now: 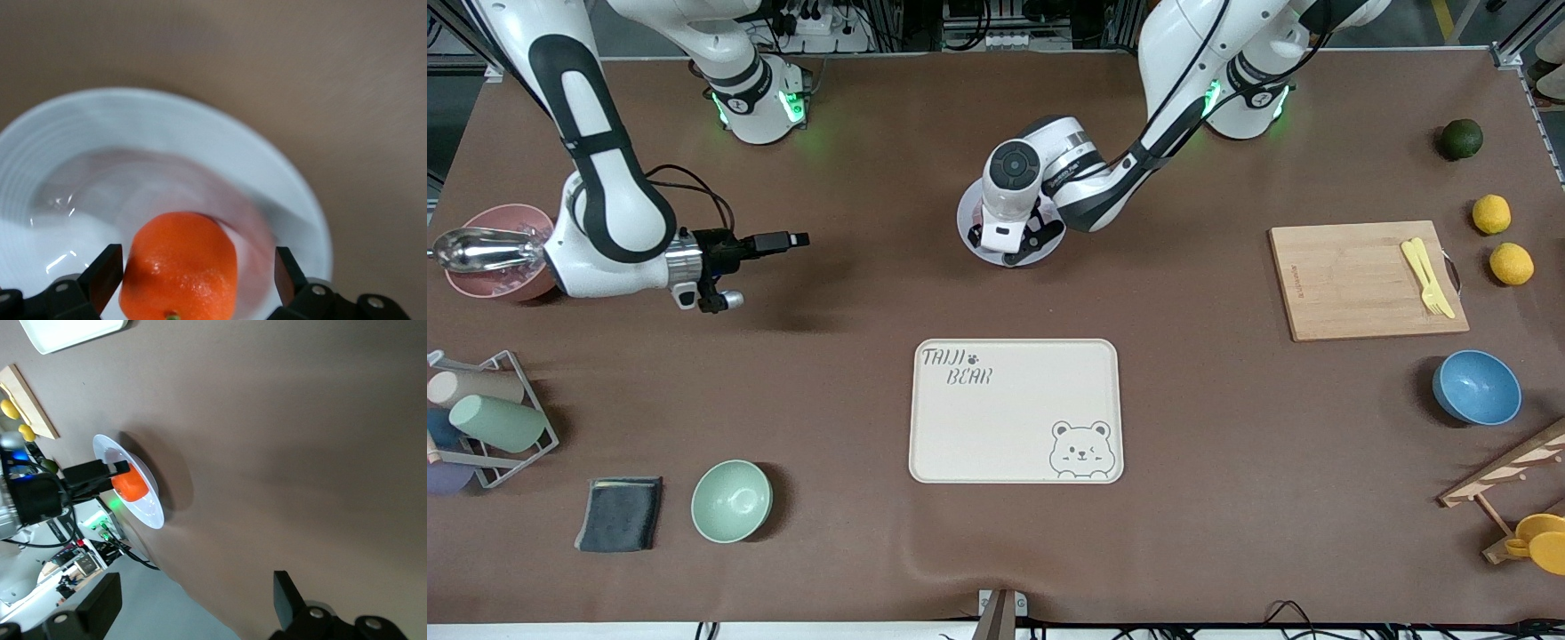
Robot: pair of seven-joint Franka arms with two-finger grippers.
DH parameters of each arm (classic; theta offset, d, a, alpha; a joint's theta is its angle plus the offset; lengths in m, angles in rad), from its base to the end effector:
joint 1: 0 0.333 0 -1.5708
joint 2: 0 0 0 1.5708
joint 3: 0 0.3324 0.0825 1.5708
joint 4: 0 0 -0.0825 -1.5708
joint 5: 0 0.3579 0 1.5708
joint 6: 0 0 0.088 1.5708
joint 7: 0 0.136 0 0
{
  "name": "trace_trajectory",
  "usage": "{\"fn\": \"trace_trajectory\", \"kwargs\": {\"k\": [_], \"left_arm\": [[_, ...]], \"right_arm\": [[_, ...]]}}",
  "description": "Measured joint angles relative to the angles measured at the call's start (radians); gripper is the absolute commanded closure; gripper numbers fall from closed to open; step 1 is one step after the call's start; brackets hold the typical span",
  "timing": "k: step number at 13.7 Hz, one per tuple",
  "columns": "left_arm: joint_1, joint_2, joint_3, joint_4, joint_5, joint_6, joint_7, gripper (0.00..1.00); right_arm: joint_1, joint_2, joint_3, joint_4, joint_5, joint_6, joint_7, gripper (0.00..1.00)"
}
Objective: Place orange and plate with both arms
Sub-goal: 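Release the orange on the plate while the right gripper grasps the plate rim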
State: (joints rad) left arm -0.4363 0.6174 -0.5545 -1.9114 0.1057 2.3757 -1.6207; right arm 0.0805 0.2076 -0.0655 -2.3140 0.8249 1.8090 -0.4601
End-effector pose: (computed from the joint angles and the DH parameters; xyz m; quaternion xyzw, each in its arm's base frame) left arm 0.3501 -0.5012 0.2131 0.9441 0.3055 -0.1236 0.0050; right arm 0.4298 0.0879 0.2574 -0.8900 0.0170 0.2383 0.3883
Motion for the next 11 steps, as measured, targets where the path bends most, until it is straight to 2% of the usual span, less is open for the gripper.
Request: {"fn": "trace_trajectory", "kwargs": {"k": [2,7,9,11], "left_arm": [[0.017,-0.068,0.000,0.018,0.004,-0.062,0.000,0.00],[0.123,-0.349,0.005,0.051,0.005,-0.243,0.005,0.00],[0.207,-0.409,0.009,0.105,0.006,-0.313,0.087,0.00],[0.310,-0.425,0.012,0.186,0.007,-0.387,0.247,0.00]], "right_arm": [[0.068,0.000,0.002,-0.028,0.061,0.052,-0.001,0.00],[0.291,0.001,0.006,-0.106,0.264,0.235,-0.001,0.00],[0.406,0.007,0.007,-0.132,0.370,0.334,0.000,0.00],[0.510,0.027,0.009,-0.143,0.495,0.418,0.000,0.00]]}}
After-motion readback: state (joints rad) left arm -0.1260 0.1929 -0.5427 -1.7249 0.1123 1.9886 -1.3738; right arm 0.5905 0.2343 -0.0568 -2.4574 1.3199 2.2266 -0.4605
